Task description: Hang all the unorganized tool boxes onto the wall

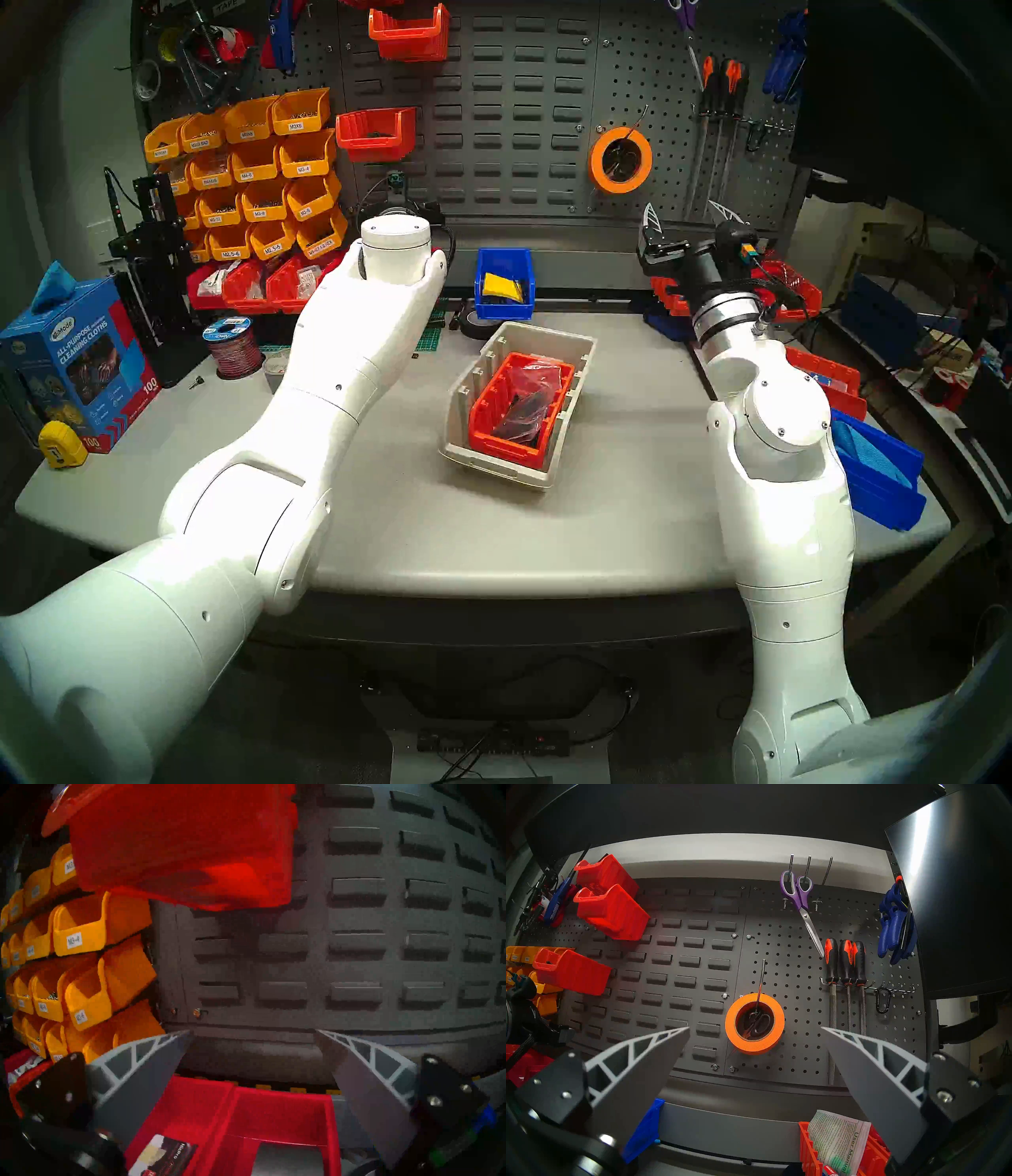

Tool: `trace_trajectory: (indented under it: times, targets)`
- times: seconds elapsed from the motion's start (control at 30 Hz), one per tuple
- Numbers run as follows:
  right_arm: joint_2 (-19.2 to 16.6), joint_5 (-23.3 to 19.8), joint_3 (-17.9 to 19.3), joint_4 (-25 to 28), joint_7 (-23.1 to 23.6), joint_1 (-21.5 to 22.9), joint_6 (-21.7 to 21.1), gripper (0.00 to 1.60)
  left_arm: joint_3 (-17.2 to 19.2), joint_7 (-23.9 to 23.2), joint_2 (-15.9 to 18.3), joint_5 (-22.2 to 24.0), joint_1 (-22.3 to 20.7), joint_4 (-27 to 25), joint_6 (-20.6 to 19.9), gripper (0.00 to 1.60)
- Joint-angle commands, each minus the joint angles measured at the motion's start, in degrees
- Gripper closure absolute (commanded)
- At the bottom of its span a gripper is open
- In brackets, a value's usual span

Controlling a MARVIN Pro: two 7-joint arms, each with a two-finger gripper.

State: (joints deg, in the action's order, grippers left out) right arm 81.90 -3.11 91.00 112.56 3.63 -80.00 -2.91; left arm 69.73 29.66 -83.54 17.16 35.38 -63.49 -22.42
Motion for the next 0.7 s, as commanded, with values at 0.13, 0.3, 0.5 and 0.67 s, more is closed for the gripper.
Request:
trace_trajectory:
  times: [0.13,0.3,0.5,0.67]
  targets:
    - [0.0,0.0,0.0,0.8,0.0,0.2,0.0,0.0,1.4,3.1,2.3,-1.9,0.3,-1.9,4.1,0.0]
    - [0.0,0.0,0.0,0.8,0.0,0.2,0.0,0.0,3.0,2.4,3.7,-0.6,3.1,-4.9,3.8,0.0]
    - [0.0,0.0,0.0,0.8,0.0,0.2,0.0,0.0,5.2,1.2,5.3,1.2,5.6,-7.3,4.7,0.0]
    - [0.0,0.0,0.0,0.8,0.0,0.2,0.1,0.0,7.0,-0.3,6.9,2.6,7.0,-8.0,5.3,0.0]
